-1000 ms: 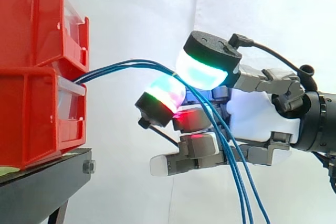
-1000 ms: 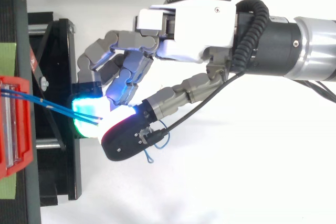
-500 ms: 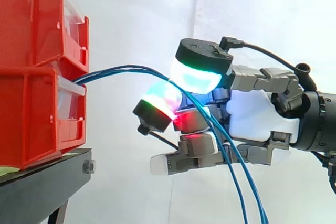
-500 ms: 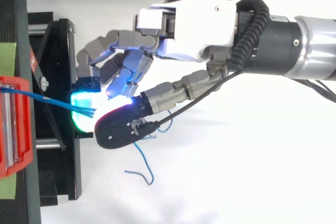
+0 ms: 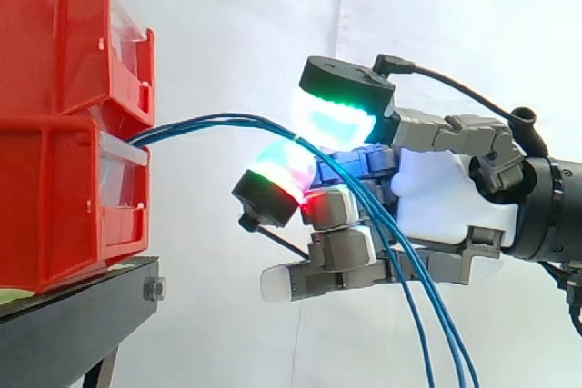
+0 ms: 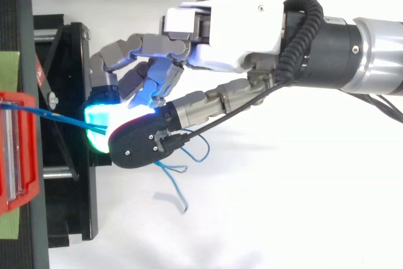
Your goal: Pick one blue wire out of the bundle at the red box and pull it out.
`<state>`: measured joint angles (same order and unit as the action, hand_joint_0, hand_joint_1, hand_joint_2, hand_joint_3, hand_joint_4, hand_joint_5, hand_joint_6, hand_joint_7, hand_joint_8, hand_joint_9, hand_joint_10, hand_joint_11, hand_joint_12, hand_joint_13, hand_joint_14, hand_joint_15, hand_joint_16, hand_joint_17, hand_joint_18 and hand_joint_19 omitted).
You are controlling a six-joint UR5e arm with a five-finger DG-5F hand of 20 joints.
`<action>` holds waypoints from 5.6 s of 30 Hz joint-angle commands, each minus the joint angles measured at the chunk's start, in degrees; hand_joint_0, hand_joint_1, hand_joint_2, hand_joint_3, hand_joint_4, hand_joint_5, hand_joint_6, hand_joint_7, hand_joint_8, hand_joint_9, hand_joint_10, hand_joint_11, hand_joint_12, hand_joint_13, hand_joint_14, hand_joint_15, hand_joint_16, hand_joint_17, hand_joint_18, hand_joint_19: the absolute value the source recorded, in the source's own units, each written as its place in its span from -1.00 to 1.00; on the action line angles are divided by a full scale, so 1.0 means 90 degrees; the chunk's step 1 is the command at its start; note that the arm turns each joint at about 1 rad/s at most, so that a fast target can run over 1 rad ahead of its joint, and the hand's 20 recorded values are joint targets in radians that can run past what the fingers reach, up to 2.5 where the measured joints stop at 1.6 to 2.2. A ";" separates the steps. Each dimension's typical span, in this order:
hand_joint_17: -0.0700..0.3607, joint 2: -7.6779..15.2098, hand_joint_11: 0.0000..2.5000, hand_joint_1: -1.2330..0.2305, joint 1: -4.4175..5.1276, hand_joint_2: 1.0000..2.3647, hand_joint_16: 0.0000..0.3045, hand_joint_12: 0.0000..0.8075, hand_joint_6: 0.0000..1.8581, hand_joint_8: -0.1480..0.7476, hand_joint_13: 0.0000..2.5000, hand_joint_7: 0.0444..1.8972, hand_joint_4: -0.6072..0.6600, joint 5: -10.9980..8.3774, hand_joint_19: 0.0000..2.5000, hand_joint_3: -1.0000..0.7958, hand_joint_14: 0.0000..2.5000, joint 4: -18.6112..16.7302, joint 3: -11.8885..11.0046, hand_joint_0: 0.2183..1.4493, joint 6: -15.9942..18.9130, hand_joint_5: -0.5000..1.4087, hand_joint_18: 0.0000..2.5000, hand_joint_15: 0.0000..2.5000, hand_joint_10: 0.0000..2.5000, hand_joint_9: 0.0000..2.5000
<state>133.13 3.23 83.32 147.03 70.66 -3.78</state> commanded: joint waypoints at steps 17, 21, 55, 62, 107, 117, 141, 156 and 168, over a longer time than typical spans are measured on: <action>-0.04 0.0003 -0.03 -0.22 0.0002 -0.97 -0.60 -0.13 -0.21 -0.02 -0.17 0.13 0.55 0.0049 -0.64 -0.12 -0.98 -0.0028 0.0000 -0.43 -0.0010 -0.63 -0.66 -0.14 -0.98 -0.19; -0.02 0.0003 -0.08 -0.09 -0.0008 -0.98 -0.59 -0.10 -0.37 -0.02 -0.17 0.30 0.52 0.0049 -0.62 -0.26 -0.98 -0.0038 0.0000 -0.48 -0.0010 -0.60 -0.67 -0.15 -0.98 -0.20; 0.01 0.0003 -0.13 -0.08 0.0051 -1.00 -0.57 -0.06 -0.26 -0.02 -0.22 0.07 0.37 0.0039 -0.62 -0.42 -0.98 -0.0028 0.0000 -0.53 -0.0020 -0.64 -0.66 -0.19 -0.98 -0.29; 0.02 0.0003 -0.14 -0.24 0.0061 -1.00 -0.56 -0.03 -0.18 0.02 -0.21 0.02 0.37 0.0049 -0.63 -0.44 -0.98 0.0041 0.0000 -0.57 0.0195 -0.63 -0.65 -0.20 -0.98 -0.26; -0.03 0.0003 -0.11 -0.20 0.0129 -0.98 -0.60 -0.08 -0.10 -0.04 -0.24 -0.04 0.26 0.0303 -0.61 -0.22 -0.98 0.0119 0.0000 -0.46 0.2148 -0.67 -0.66 -0.21 -0.98 -0.27; -0.02 0.0003 -0.12 -0.26 0.0139 -0.99 -0.59 -0.06 -0.10 -0.02 -0.23 0.03 0.27 0.0303 -0.61 -0.32 -0.98 0.0119 0.0000 -0.49 0.2197 -0.66 -0.66 -0.22 -0.98 -0.26; -0.05 0.0003 -0.11 -0.38 0.0139 -0.97 -0.61 -0.11 -0.04 -0.07 -0.25 -0.02 0.18 0.0449 -0.63 -0.09 -0.98 0.0119 0.0000 -0.35 0.2256 -0.69 -0.64 -0.23 -0.98 -0.28; 0.00 0.0003 -0.13 -0.17 0.0139 -0.99 -0.58 -0.05 -0.16 -0.01 -0.24 0.06 0.28 0.0449 -0.61 -0.32 -0.98 0.0119 0.0000 -0.51 0.2471 -0.64 -0.66 -0.21 -0.98 -0.25; -0.05 0.0003 -0.13 -0.46 0.0129 -0.99 -0.61 -0.10 -0.08 -0.08 -0.30 -0.07 0.28 0.0469 -0.66 -0.32 -0.98 0.0119 0.0000 -0.30 0.2656 -0.69 -0.66 -0.25 -0.98 -0.34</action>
<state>133.15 4.44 87.43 148.10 70.68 19.84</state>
